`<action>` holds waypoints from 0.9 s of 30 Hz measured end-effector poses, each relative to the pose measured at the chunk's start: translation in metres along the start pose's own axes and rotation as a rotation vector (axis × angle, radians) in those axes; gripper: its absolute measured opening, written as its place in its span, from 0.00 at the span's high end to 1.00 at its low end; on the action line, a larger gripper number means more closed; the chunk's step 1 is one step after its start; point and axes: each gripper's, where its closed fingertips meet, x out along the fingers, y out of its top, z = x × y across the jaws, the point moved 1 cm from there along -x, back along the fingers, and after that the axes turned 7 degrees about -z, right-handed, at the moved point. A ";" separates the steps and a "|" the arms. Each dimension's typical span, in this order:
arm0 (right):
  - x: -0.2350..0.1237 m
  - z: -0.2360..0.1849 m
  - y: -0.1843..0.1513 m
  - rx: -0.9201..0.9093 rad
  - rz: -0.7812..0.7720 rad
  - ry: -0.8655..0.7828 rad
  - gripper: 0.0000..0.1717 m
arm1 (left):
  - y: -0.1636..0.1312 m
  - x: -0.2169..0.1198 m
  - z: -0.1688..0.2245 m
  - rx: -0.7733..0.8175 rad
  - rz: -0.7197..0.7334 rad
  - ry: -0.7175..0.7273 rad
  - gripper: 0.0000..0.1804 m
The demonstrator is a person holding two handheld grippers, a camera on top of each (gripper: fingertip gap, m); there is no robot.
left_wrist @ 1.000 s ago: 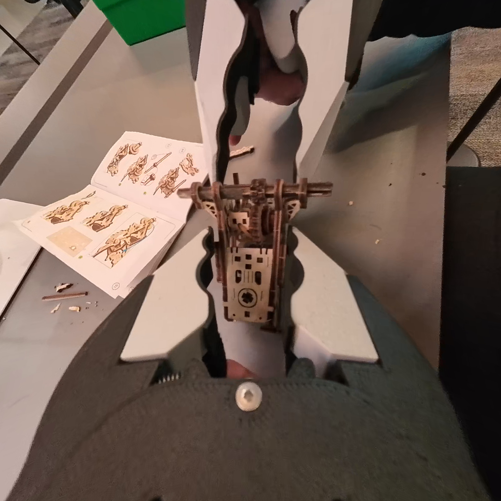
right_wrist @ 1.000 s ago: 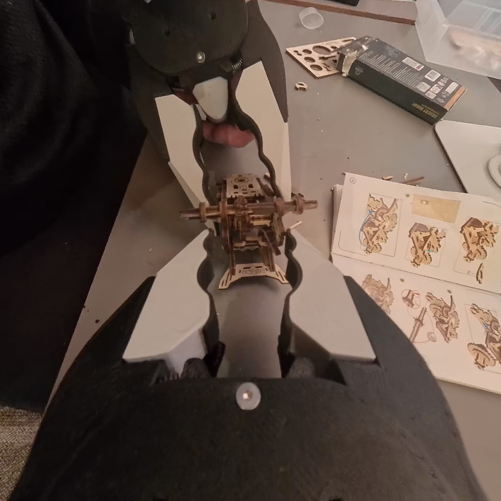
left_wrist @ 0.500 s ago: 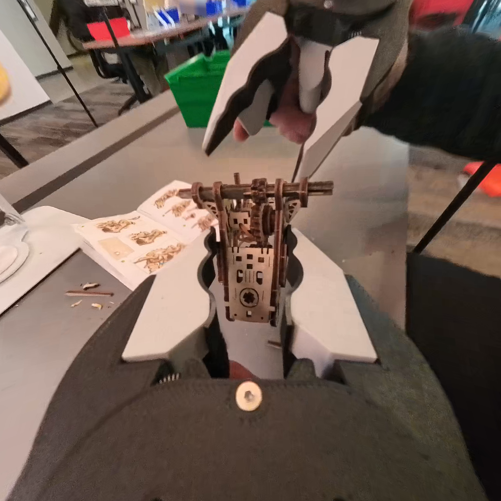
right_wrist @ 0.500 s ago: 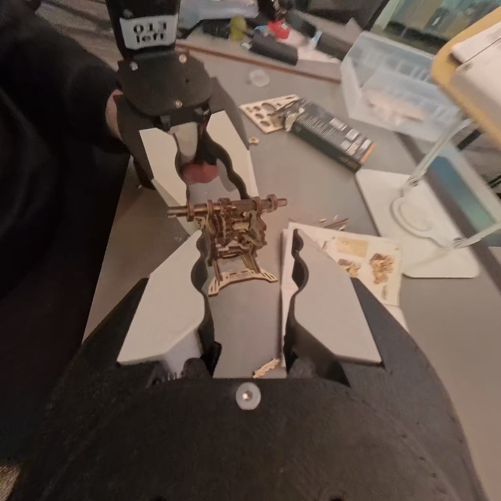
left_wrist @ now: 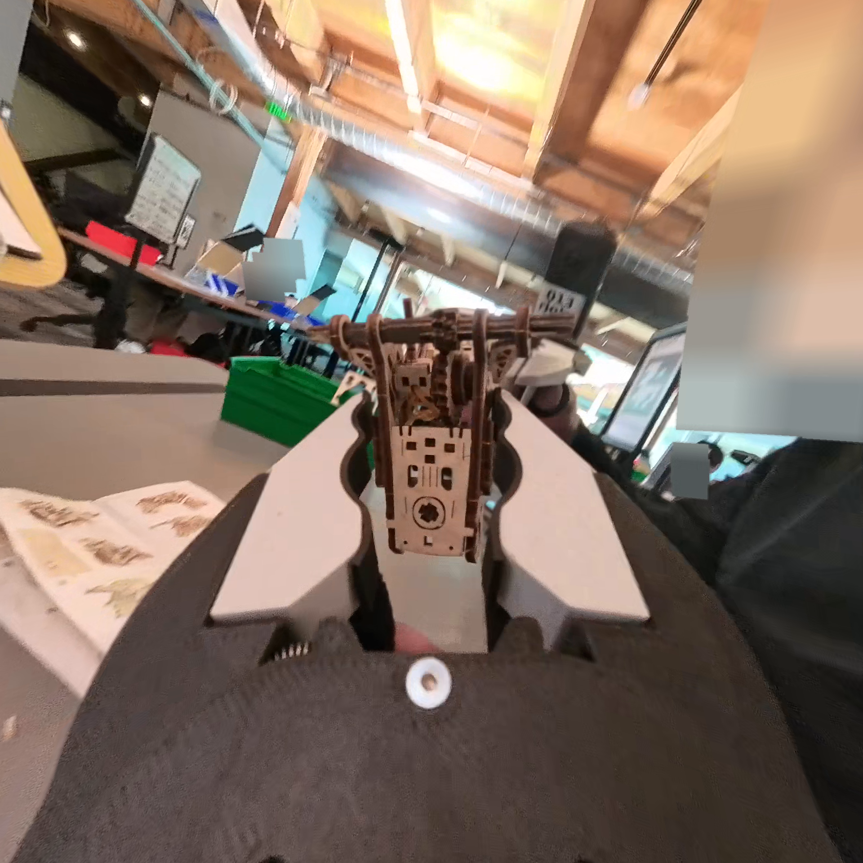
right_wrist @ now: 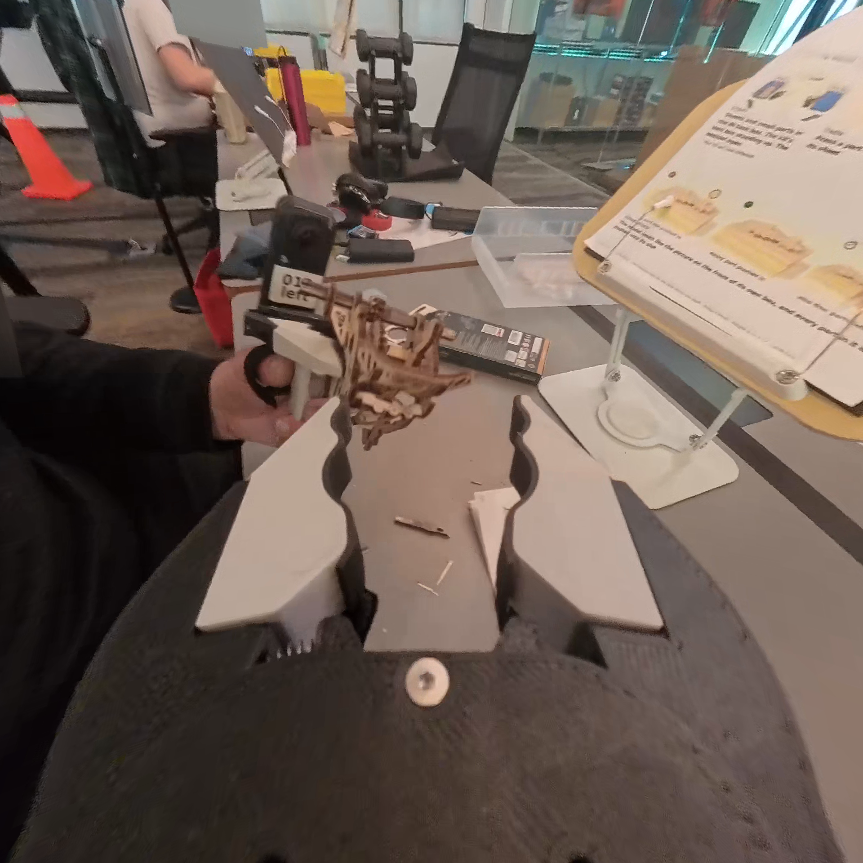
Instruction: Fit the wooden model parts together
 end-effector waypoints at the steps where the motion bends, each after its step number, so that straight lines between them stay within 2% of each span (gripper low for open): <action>1: 0.000 -0.004 0.002 0.008 -0.004 0.006 0.61 | 0.005 -0.002 0.003 -0.019 0.031 -0.024 0.73; 6: 0.005 -0.017 0.016 0.085 -0.012 -0.021 0.60 | 0.021 -0.004 0.016 -0.074 0.120 -0.096 0.73; 12: 0.020 -0.046 0.031 0.187 0.032 0.043 0.58 | 0.029 -0.001 0.038 -0.070 0.169 -0.184 0.73; 15: 0.021 -0.054 0.039 0.193 0.085 0.025 0.67 | 0.029 0.001 0.049 -0.034 0.168 -0.208 0.73; 18: 0.015 -0.061 0.048 0.203 0.146 0.030 0.71 | 0.034 0.000 0.060 -0.028 0.182 -0.263 0.73; 27: -0.008 -0.079 0.053 0.156 0.230 -0.039 0.72 | 0.035 0.005 0.087 0.038 0.148 -0.344 0.73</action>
